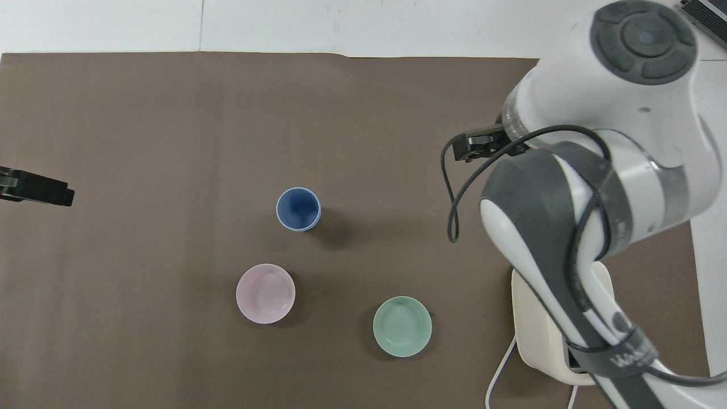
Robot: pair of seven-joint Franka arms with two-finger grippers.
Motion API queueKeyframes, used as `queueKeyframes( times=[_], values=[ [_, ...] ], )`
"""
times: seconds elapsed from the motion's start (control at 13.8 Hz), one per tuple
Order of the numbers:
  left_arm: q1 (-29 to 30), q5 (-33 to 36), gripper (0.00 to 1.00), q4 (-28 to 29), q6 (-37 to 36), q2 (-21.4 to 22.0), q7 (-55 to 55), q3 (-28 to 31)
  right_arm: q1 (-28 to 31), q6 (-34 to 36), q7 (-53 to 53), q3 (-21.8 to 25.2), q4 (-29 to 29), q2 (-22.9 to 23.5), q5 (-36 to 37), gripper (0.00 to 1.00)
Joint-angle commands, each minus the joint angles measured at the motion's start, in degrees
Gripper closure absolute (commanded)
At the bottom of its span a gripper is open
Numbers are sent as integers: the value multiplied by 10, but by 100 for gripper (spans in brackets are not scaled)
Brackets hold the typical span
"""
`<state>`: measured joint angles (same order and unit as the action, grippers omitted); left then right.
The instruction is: Stack blue cups with both arms
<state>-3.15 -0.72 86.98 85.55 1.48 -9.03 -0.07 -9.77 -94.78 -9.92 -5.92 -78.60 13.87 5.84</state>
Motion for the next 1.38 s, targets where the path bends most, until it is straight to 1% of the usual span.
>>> queueKeyframes(
  times=[0.0, 0.29, 0.58, 0.73, 0.8, 1.02, 1.31],
  values=[
    [9, 7, 0, 3, -7, 6, -10, -5, 24, 28, 17, -8, -10, -34, 2, 0],
    [9, 7, 0, 3, -8, 6, -10, -5, 68, 64, 36, -8, -20, -67, -1, 0],
    [9, 7, 0, 3, -7, 6, -10, -5, 107, 78, 34, -8, -29, -74, -7, 0],
    [9, 7, 0, 3, -6, 6, -10, -5, 131, 78, 28, -8, -32, -75, -54, 0],
    [9, 7, 0, 3, -6, 6, -9, -5, 142, 79, 35, -8, -33, -76, -61, 0],
    [9, 7, 0, 3, -8, 6, -9, -5, 145, 80, 34, -7, -45, -87, -61, 0],
    [9, 7, 0, 3, -11, 6, -9, -5, 148, 73, 39, -6, -46, -87, -50, 0]
  ],
)
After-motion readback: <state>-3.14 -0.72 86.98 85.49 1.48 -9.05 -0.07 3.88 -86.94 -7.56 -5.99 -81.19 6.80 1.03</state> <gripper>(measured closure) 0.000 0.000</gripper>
